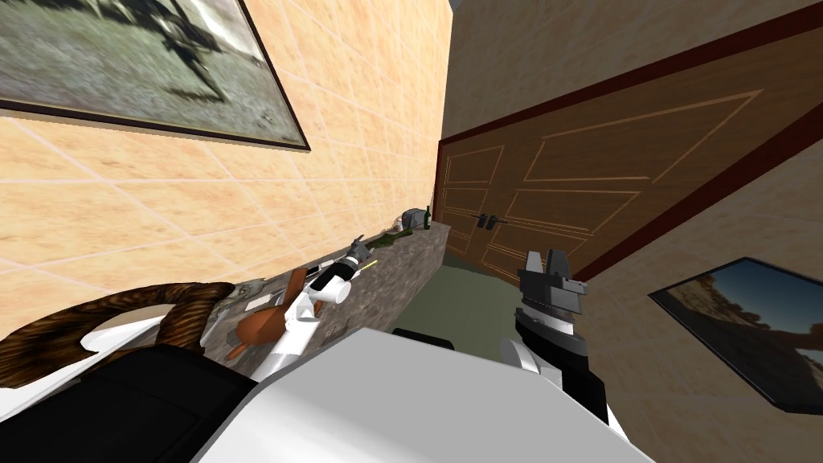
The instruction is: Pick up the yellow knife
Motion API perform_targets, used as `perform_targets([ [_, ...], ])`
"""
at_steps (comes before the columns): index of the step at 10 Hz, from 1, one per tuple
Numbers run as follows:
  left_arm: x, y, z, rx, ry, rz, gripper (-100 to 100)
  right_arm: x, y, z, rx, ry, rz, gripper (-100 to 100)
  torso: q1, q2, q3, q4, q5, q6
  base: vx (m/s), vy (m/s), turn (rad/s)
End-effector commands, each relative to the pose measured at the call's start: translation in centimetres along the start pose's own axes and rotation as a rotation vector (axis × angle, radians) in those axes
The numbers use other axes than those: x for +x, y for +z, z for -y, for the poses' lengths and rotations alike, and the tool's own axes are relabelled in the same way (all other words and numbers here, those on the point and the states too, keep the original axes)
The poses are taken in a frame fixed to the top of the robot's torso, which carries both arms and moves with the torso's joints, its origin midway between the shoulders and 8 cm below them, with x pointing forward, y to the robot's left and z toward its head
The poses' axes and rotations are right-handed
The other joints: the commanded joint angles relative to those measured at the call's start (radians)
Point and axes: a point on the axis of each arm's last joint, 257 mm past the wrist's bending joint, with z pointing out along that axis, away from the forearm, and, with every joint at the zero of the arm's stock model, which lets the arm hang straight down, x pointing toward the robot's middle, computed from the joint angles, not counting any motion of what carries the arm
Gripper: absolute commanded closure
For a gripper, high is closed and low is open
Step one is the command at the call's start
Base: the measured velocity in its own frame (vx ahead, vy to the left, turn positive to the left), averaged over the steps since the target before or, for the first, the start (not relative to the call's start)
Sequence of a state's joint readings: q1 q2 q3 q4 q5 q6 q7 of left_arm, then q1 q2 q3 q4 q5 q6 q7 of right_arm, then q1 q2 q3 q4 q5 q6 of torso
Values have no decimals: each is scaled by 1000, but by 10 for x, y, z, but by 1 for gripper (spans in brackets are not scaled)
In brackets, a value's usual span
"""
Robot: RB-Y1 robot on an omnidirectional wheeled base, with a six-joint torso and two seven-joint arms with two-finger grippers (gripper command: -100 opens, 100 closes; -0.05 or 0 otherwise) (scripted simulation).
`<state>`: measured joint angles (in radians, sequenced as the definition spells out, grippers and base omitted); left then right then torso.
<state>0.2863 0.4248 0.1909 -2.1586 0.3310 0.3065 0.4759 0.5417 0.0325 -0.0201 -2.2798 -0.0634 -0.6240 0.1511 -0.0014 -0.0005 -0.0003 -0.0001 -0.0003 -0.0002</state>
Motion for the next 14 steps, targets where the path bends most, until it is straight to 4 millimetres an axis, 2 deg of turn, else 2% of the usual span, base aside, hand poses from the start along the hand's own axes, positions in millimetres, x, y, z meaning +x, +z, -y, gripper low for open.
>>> perform_targets([
  [1,-11,3,-10,-49,-17,24,-100,0,0,0,0,0,0,0,0,0,0,0,0,0,12,-24,-43],
  [2,-11,2,-11,-54,-17,27,-100,0,0,0,0,0,0,0,0,0,0,0,0,0,6,-13,-1],
  [5,-36,9,-30,-154,-83,76,-100,0,0,0,0,0,0,0,0,0,0,0,0,0,20,-26,-51],
  [7,-40,6,-40,-192,-83,97,-100,0,0,0,0,0,0,0,0,-1,-1,0,0,0,16,-14,-3],
  [8,-52,8,-49,-240,-115,122,-100,0,0,0,0,0,0,0,1,0,0,0,0,0,20,-16,-40],
  [10,-55,6,-55,-263,-115,135,-100,0,0,0,0,0,0,0,1,-1,0,0,0,0,18,-11,-11],
  [13,-79,3,-77,-373,-176,196,-100,0,0,0,0,0,0,0,1,-1,-1,0,0,0,27,-17,-22],
  [14,-81,1,-82,-395,-175,209,-100,0,0,0,0,0,0,0,1,-1,-1,0,0,0,35,-16,-5],
])
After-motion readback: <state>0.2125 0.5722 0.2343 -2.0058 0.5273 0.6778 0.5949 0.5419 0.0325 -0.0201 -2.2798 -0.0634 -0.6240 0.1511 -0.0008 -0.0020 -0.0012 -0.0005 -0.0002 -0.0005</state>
